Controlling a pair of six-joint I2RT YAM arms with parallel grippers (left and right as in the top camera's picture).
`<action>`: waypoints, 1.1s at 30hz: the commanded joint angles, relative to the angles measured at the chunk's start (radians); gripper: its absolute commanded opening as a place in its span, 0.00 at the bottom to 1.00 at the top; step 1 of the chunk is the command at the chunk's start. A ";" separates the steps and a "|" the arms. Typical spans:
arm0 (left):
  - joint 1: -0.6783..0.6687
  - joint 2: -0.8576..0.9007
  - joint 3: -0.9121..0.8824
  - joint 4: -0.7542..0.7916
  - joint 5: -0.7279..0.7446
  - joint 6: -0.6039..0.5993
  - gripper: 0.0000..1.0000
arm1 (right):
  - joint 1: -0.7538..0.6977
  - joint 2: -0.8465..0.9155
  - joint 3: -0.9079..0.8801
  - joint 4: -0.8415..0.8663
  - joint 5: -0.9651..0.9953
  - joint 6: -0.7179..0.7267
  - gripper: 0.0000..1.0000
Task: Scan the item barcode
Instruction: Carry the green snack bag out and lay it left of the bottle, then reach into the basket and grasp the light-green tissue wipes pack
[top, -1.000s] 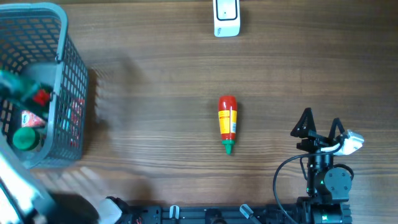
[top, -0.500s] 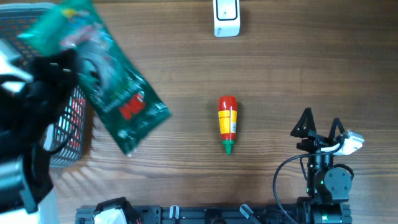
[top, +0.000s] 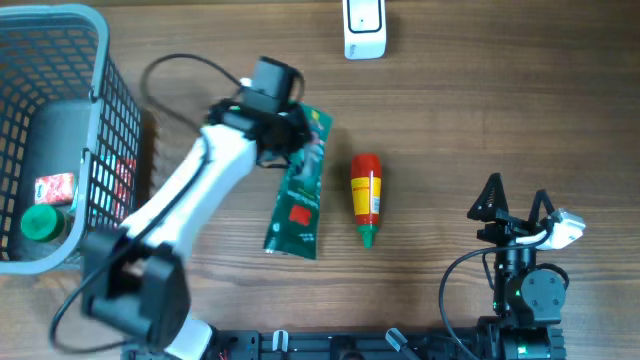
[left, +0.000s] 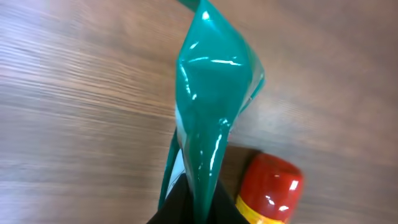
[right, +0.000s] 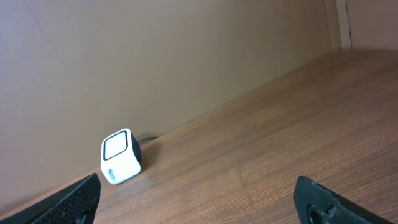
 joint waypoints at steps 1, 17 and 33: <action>-0.064 0.081 -0.006 0.029 -0.021 0.027 0.05 | 0.004 -0.006 -0.001 0.002 0.014 0.000 1.00; -0.096 -0.384 0.037 0.019 -0.081 0.027 1.00 | 0.004 -0.006 -0.001 0.002 0.014 0.000 1.00; -0.096 -0.845 0.037 -0.022 -0.513 0.027 1.00 | 0.004 -0.006 -0.001 0.002 0.014 0.000 1.00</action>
